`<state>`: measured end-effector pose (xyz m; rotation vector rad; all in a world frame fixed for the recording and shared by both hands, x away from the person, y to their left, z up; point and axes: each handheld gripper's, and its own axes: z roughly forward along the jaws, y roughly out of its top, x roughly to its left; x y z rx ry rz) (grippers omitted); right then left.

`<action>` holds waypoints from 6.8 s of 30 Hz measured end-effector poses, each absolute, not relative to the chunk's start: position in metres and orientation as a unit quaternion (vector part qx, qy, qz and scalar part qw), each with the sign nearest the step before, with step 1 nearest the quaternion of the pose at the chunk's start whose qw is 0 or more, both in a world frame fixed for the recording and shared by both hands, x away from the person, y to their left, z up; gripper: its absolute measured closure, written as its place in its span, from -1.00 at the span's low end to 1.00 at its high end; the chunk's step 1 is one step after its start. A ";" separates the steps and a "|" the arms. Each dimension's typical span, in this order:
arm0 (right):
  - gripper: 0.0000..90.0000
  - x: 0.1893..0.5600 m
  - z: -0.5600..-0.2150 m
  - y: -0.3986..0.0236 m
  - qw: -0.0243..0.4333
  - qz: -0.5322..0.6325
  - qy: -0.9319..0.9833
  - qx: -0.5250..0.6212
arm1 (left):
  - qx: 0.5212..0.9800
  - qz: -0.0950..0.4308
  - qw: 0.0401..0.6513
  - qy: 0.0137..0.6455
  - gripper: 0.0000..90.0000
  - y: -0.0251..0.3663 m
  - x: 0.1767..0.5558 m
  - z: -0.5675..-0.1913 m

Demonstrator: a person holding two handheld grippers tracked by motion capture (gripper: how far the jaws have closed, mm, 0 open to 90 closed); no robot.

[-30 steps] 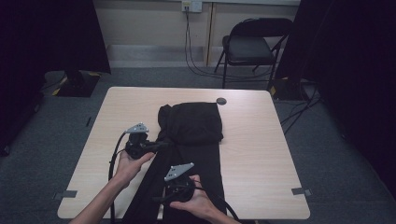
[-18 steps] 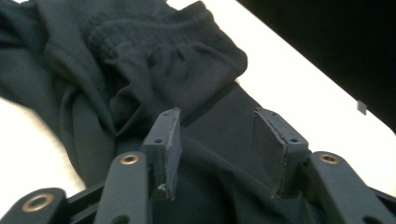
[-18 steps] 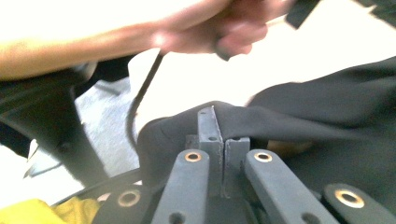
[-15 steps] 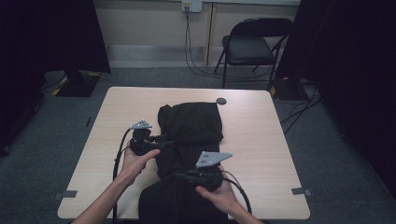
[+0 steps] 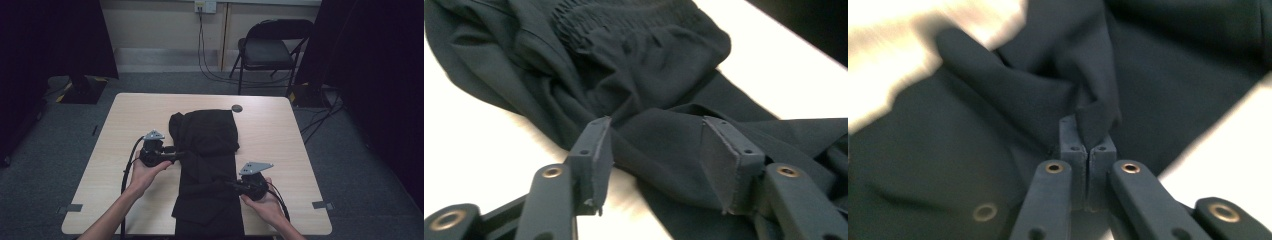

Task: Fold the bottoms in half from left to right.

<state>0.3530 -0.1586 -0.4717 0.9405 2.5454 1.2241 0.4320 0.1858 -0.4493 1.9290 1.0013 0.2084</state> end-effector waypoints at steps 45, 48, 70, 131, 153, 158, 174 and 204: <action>0.83 0.513 -0.383 -0.149 0.199 0.493 0.742 0.409 | 0.764 0.177 0.524 0.333 0.80 0.143 0.498 -0.353; 0.83 0.496 -0.358 -0.153 0.204 0.525 0.732 0.383 | 0.761 0.185 0.541 0.307 0.80 0.150 0.470 -0.329; 0.83 0.353 -0.480 -0.143 0.072 0.418 0.837 0.346 | 0.851 0.052 0.398 0.339 0.78 0.153 0.367 -0.478; 0.85 0.482 -0.408 -0.124 0.168 0.492 0.771 0.369 | 0.752 0.181 0.503 0.385 0.81 0.164 0.480 -0.392; 0.87 0.432 -0.262 -0.152 0.225 0.606 0.711 0.276 | 0.714 0.221 0.604 0.275 0.82 0.161 0.402 -0.261; 0.87 0.398 -0.313 -0.159 0.181 0.583 0.738 0.288 | 0.736 0.178 0.588 0.285 0.81 0.164 0.381 -0.303; 0.85 0.351 -0.474 -0.148 0.098 0.423 0.843 0.318 | 0.855 0.072 0.402 0.319 0.75 0.146 0.348 -0.473; 0.03 0.430 -0.464 -0.151 0.147 0.468 0.785 0.378 | 0.818 0.110 0.439 0.355 0.22 0.147 0.420 -0.476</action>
